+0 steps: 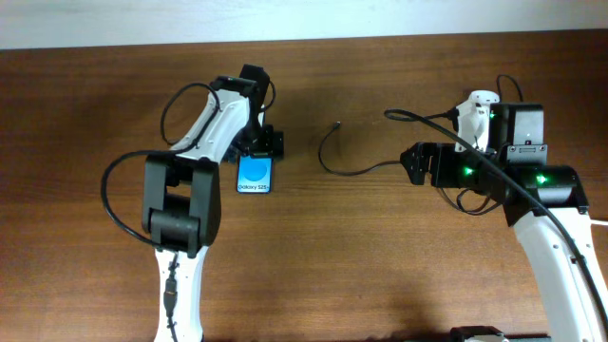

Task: Plug charger to phone and switch on socket
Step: 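Grasp the blue phone's top edge with the left gripper and lift it, then raise the phone upright with the left gripper, bottom port facing right, then grasp the black USB-C cable end with the right gripper, then insert the cable plug upward into the phone's bottom port with the right gripper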

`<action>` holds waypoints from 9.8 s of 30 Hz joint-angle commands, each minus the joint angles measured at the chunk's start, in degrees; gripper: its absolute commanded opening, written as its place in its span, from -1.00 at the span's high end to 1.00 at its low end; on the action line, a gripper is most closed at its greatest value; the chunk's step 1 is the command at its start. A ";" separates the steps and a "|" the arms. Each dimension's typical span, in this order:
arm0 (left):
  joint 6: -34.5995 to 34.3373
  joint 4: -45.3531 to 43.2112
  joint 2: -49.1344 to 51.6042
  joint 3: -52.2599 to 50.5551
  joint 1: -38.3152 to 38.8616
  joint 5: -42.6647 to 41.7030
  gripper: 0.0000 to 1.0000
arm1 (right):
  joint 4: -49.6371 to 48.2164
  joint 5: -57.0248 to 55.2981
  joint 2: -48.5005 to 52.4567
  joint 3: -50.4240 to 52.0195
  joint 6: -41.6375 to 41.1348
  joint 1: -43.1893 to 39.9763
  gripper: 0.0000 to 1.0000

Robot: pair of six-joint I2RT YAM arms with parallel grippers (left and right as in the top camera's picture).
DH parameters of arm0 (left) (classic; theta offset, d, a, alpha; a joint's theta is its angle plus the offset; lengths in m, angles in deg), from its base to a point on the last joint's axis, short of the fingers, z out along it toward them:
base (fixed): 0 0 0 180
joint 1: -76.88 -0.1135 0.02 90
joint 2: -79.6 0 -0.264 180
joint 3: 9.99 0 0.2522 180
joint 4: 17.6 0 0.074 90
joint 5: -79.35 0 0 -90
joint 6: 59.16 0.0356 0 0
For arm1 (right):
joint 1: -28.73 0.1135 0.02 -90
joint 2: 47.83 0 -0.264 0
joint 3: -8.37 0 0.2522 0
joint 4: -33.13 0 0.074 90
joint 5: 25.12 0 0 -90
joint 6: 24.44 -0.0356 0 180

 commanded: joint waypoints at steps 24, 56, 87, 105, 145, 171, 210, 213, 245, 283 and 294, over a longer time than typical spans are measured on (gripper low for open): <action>-0.59 0.66 1.20 2.29 0.20 -1.03 -0.30 | -0.20 0.07 0.11 -1.27 -0.35 0.35 -0.97; -32.81 22.23 1.20 21.70 -11.67 -38.84 1.00 | -29.57 9.79 20.74 -2.58 -34.88 9.03 -0.44; -45.62 25.83 1.20 21.70 -12.04 -58.69 1.00 | -24.28 6.08 20.74 -2.56 -33.35 12.72 -0.46; -57.64 25.83 1.20 21.70 -4.83 -33.86 1.00 | -33.88 12.48 26.93 -2.56 -37.94 23.06 -0.42; -40.09 22.12 1.20 21.70 -0.85 -41.18 1.00 | -35.01 5.84 27.30 -2.58 -38.32 21.18 0.92; -48.28 -32.65 1.20 21.70 -0.66 -78.66 0.36 | -57.64 -2.23 15.67 0.02 -76.98 11.98 0.92; -26.10 -24.09 1.22 21.68 -13.55 -70.93 1.00 | -38.56 6.27 16.92 0.02 -39.76 10.47 -0.88; -11.02 -13.68 1.22 21.68 -14.27 -70.44 1.00 | -37.48 8.22 21.53 0.02 -40.00 10.47 -0.87; -12.11 -5.64 1.22 21.68 -15.43 -64.19 1.00 | -66.16 6.75 54.82 0.00 -61.75 14.23 0.32; 4.59 -6.56 1.22 21.70 -13.92 -89.33 1.00 | -18.12 48.28 15.34 -1.33 -8.44 13.09 0.92; -3.10 -9.51 1.22 21.70 -13.94 -89.33 1.00 | -48.04 52.54 28.72 -1.27 -32.54 18.40 0.92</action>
